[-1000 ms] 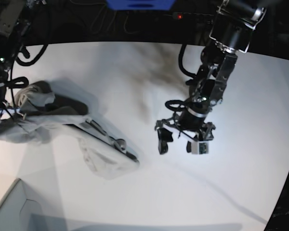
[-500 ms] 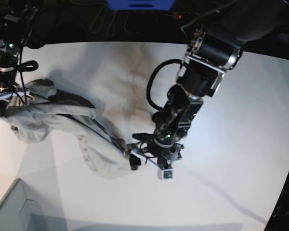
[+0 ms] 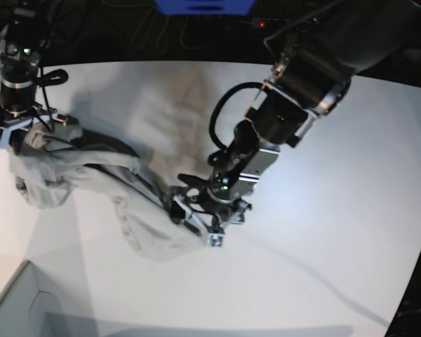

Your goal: Layout the t-shirt on the table in an organized manner, then fold the t-shirt properly

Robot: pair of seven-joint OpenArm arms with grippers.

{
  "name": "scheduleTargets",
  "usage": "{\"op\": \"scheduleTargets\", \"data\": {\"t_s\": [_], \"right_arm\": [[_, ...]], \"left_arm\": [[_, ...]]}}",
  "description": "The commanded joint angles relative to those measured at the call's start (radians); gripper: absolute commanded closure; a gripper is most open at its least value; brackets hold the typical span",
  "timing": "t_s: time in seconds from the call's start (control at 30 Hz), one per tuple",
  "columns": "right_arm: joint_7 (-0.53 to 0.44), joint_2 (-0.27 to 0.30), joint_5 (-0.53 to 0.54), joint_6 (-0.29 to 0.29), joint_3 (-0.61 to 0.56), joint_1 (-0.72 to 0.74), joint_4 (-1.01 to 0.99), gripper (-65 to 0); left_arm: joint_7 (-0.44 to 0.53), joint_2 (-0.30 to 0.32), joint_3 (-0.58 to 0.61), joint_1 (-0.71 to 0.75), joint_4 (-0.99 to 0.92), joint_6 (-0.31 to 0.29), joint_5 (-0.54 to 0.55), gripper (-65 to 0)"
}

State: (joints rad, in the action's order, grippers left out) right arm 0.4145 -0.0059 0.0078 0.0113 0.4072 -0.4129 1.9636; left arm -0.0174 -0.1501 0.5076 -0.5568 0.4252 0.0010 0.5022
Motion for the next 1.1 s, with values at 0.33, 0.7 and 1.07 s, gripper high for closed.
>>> {"op": "scheduleTargets", "data": {"t_s": [0.33, 0.7, 1.07], "right_arm": [[-0.029, -0.003, -0.002, -0.003, 0.000, -0.088, 0.010, 0.0], [0.082, -0.001, -0.007, -0.003, 0.043, -0.103, 0.012, -30.2], [-0.007, -0.052, -0.002, -0.004, 0.049, -0.040, 0.053, -45.2]], "left_arm": [[0.026, -0.007, 0.043, 0.004, 0.013, -0.006, -0.003, -1.4], [0.015, 0.152, 0.043, 0.140, 0.332, 0.001, 0.241, -0.5], [0.023, 0.510, 0.043, 0.309, 0.634, 0.004, 0.453, -28.8]]}}
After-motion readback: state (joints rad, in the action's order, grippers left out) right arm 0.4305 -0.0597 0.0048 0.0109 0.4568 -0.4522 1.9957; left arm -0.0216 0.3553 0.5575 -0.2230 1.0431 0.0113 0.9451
